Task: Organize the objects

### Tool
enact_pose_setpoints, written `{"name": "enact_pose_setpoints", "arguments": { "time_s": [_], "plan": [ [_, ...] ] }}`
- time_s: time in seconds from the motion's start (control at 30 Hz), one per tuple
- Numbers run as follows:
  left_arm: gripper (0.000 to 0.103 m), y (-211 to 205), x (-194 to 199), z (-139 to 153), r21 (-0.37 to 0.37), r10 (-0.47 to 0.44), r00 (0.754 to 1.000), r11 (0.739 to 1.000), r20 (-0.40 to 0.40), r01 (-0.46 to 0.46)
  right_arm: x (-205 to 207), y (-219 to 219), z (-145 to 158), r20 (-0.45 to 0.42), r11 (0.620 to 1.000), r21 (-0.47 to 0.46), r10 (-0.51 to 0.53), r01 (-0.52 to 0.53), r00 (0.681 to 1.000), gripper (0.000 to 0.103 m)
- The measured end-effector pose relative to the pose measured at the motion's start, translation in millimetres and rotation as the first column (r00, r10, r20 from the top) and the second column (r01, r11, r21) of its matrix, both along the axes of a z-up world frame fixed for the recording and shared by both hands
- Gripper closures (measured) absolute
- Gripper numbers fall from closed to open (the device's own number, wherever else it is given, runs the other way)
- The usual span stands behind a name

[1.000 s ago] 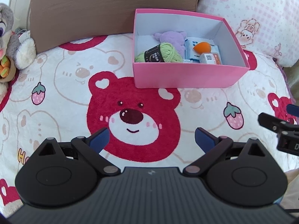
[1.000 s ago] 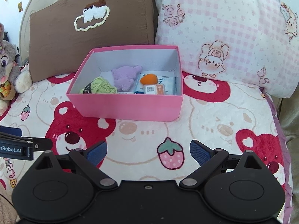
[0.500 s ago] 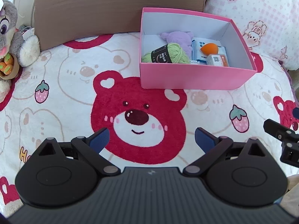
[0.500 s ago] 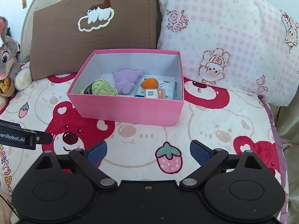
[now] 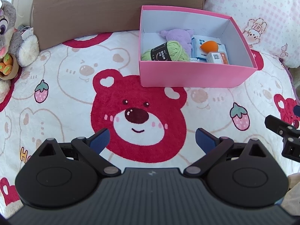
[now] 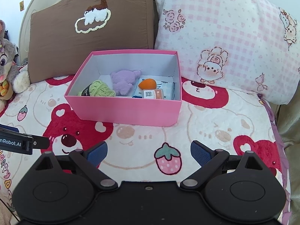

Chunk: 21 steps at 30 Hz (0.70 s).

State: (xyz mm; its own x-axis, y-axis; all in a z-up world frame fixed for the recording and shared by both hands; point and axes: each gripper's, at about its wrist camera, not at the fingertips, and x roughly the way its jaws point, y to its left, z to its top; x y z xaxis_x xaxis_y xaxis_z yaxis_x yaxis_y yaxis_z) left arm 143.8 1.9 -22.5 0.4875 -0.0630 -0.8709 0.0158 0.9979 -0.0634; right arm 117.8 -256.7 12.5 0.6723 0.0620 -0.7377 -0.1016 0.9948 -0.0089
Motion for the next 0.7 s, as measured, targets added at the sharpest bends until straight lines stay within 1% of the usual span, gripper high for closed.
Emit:
{"name": "enact_pose_setpoints", "arguments": {
  "time_s": [0.33, 0.7],
  "plan": [
    [0.004, -0.8, -1.2, 1.3, 0.008, -0.008, 1.0, 1.0, 0.002, 0.008, 1.2, -0.8, -1.0, -0.002, 1.0, -0.004, -0.001, 0.001, 1.0, 0.006],
    [0.004, 0.3, 1.5, -1.1, 0.003, -0.012, 1.0, 1.0, -0.018, 0.012, 2.3, -3.9, -2.2, -0.003, 1.0, -0.006, 0.001, -0.001, 1.0, 0.006]
  ]
}}
